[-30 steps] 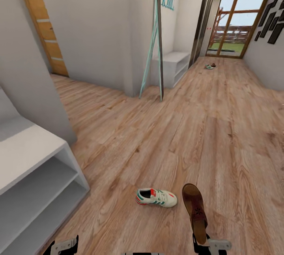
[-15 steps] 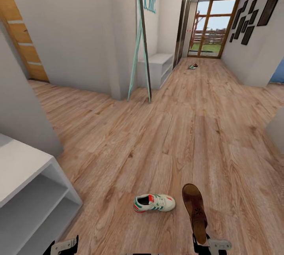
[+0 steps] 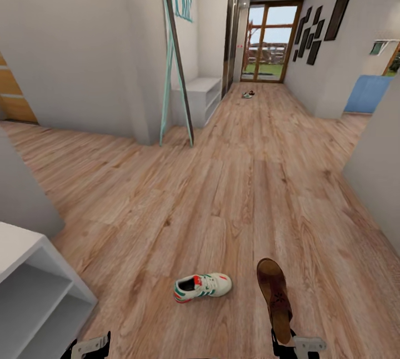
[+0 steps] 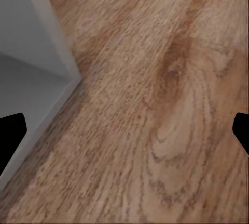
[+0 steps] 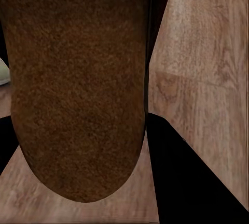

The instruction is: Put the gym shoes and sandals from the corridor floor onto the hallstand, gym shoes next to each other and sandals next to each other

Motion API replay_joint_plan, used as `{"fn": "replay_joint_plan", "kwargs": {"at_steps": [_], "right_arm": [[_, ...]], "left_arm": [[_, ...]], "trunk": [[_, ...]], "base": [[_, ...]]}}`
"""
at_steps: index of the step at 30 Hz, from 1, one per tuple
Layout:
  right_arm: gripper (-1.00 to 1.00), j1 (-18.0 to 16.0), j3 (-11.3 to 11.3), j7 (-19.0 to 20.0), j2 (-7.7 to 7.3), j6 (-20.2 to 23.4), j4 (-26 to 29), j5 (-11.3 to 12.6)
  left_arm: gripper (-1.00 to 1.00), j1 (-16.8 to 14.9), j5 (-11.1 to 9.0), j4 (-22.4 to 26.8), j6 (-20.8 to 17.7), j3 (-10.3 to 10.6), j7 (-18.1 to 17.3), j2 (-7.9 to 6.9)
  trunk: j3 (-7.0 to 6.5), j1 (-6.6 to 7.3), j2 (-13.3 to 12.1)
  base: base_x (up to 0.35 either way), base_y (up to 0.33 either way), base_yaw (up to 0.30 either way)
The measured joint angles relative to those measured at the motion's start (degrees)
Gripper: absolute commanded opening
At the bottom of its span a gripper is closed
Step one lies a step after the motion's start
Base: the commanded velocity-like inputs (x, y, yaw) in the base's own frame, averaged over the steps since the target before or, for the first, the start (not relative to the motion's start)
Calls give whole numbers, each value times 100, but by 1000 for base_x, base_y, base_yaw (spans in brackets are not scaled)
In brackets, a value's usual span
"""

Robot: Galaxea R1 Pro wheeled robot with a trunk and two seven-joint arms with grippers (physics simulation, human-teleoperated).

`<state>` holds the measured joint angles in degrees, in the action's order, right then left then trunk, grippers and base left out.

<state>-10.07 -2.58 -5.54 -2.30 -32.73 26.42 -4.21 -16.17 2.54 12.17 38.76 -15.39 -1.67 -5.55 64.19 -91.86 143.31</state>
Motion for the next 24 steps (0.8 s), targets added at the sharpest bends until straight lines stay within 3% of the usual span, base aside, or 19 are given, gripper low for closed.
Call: {"fn": "replay_joint_plan", "kwargs": {"at_steps": [10,17,24], "right_arm": [[-100,-2,4,-3,6,0,2,-1],[-100,-1,0,-2,18,-1,33,5],[-100,0,0,2,11,0,19,3]], "left_arm": [[100,-1,1,3,1,-6,0,-1],[100,1,0,2,0,3,0,0],[100,-2,0,2,0,-3,0,0]], "trunk": [[-23,0,0],[-24,0,0],[-34,0,0]], "base": [[0,156,-130],[0,19,-16],[0,36,-218]]}}
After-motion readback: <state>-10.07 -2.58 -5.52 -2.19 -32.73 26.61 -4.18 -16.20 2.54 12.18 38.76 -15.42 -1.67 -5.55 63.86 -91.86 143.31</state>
